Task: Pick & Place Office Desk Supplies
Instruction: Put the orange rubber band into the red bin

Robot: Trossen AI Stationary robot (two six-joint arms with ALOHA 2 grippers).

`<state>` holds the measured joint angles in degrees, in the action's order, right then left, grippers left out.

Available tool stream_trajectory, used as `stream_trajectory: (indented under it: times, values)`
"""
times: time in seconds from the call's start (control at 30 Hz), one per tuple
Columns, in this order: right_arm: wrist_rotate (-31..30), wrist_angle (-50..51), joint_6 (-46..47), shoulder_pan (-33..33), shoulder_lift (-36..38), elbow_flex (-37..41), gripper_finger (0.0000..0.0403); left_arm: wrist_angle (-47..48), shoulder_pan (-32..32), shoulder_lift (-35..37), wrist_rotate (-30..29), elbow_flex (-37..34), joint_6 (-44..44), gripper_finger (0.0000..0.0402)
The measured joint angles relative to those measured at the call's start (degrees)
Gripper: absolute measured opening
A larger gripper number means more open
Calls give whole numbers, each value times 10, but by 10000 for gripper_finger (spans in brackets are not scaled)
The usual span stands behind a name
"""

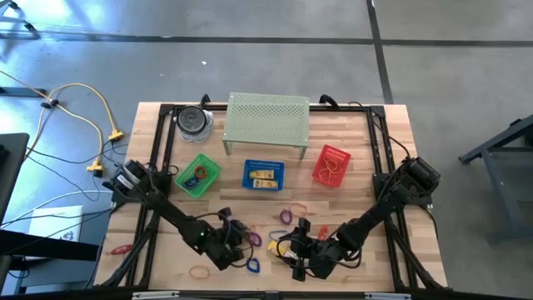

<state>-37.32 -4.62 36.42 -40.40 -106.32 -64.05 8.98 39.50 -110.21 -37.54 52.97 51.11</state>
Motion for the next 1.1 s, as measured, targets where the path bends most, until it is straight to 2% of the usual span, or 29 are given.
stream_trajectory:
  times: [0.1, 0.17, 0.37, 0.57, 0.67, 0.83, 0.93, 1.1]
  values:
    - [0, 0, 0, 0, 0, 0, 258, 8, -5, 0, 29, 0, -3, 21]
    - [0, 0, 0, 0, 0, 0, 258, 13, -5, 0, 28, 0, -8, 7]
    - [0, 1, 0, 0, 0, 0, 258, 21, -5, 13, 23, 0, -10, 1]
    - [0, 1, 0, 0, 0, 0, 258, 61, -5, 94, 41, -8, -65, 1]
    - [0, 1, 0, 0, 0, 0, 258, 50, 0, 142, 25, -5, -75, 1]
    - [0, 2, 0, 0, 0, 0, 258, 10, 22, 172, -19, -5, -129, 1]
    - [-2, 0, 0, 0, 0, 0, 258, -61, 34, 178, -39, -3, -174, 1]
    - [-30, -3, 6, 2, 0, 0, 258, -187, 28, 176, -38, -3, -269, 0]
